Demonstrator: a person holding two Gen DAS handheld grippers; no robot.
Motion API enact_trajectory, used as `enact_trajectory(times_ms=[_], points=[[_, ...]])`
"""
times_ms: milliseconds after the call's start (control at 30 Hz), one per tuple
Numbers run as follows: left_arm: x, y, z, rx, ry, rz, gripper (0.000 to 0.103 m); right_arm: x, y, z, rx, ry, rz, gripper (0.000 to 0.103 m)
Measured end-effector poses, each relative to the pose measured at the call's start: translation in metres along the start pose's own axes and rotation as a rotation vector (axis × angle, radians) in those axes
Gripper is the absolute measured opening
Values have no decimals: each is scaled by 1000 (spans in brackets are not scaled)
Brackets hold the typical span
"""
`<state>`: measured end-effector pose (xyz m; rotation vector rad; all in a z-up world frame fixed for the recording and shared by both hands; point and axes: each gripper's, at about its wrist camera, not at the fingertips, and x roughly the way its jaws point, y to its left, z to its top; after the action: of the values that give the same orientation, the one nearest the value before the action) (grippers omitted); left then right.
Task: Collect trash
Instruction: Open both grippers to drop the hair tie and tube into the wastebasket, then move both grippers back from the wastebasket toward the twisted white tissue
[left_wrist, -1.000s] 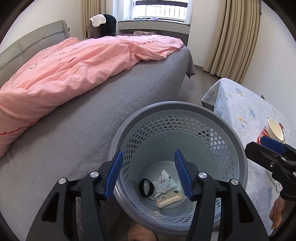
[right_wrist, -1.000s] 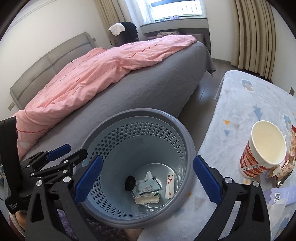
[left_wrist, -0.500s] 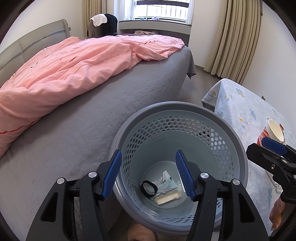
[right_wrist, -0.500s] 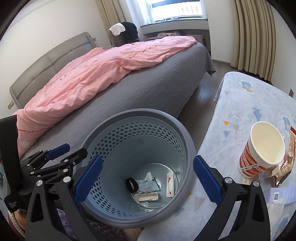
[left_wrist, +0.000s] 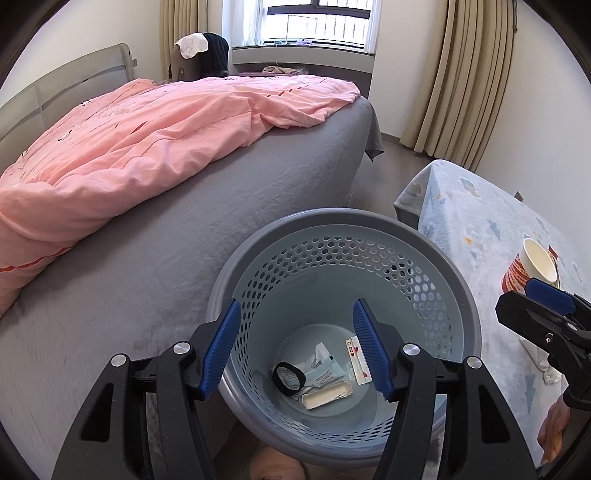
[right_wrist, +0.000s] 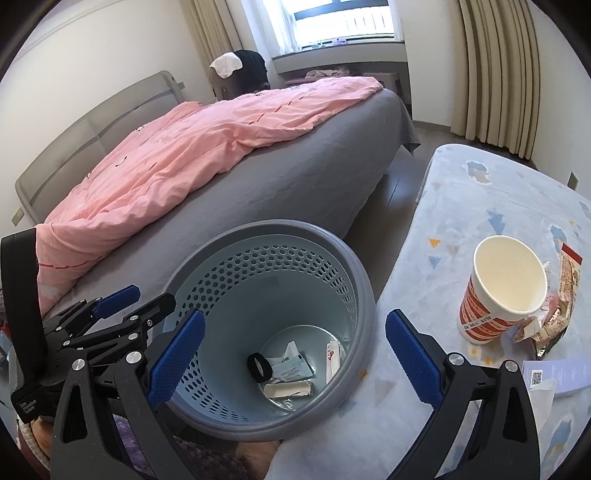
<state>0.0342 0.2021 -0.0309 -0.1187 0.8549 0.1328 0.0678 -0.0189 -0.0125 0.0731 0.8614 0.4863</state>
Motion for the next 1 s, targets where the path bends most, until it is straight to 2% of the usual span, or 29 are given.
enact_trajectory(times_ms=[533,1000], points=[[-14,-31,-1,40,-31,-41,61,-47,-38,-26,83,-31,-80,96],[-26,-76,-5,95,-59,-97,62,-97,-97,-73,198,-49,-209,96]])
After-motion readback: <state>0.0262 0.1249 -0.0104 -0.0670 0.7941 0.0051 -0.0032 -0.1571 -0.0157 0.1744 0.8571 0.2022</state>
